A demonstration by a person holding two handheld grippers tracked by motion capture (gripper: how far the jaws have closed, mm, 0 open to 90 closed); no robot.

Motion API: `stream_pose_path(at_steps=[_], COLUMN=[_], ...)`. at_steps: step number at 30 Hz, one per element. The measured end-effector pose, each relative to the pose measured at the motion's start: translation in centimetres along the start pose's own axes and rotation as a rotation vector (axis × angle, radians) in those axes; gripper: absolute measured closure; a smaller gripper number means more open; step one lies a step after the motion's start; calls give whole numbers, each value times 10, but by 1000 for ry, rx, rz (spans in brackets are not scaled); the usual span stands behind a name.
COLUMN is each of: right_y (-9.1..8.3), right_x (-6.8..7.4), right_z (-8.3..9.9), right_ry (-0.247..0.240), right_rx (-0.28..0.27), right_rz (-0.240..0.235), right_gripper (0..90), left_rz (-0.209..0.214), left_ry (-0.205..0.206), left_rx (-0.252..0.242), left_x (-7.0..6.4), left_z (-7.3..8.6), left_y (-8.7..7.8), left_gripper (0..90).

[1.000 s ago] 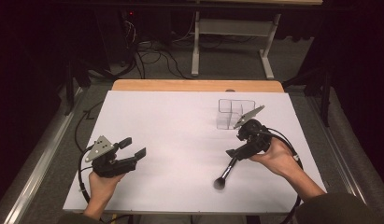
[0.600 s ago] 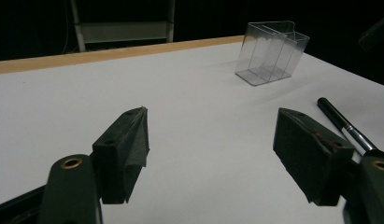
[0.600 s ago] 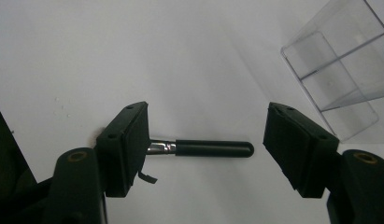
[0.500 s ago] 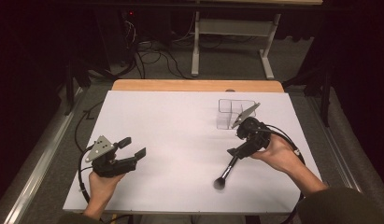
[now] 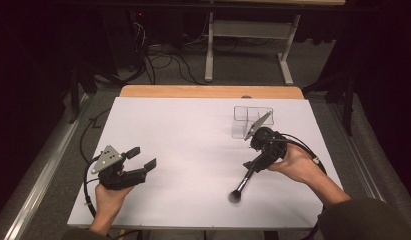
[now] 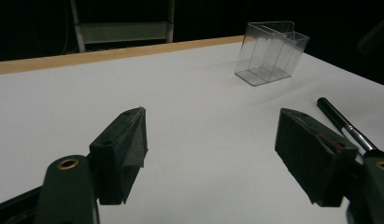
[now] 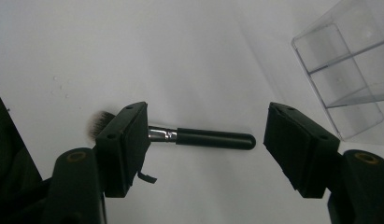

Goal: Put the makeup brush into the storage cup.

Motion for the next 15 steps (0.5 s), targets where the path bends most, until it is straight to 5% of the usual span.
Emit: stream_pose_path(at_steps=[15], right_y=[11], right_x=[1], right_z=[2], right_ry=[-55], right_rx=[60], right_rz=[-19], right_gripper=[328], left_rz=[-1], left_ry=[-2], left_rx=[1], left_x=[0], left_z=[0], left_y=[1], left_gripper=[241])
Point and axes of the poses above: each handheld gripper's, and its own axes: y roughly forward along the jaws, z roughly out of its underside, x roughly to its left, the point moved 4 cm from there along y, roughly forward along the jaws, and after that the axes turned 9 degrees about -x, right-handed, at the moved point
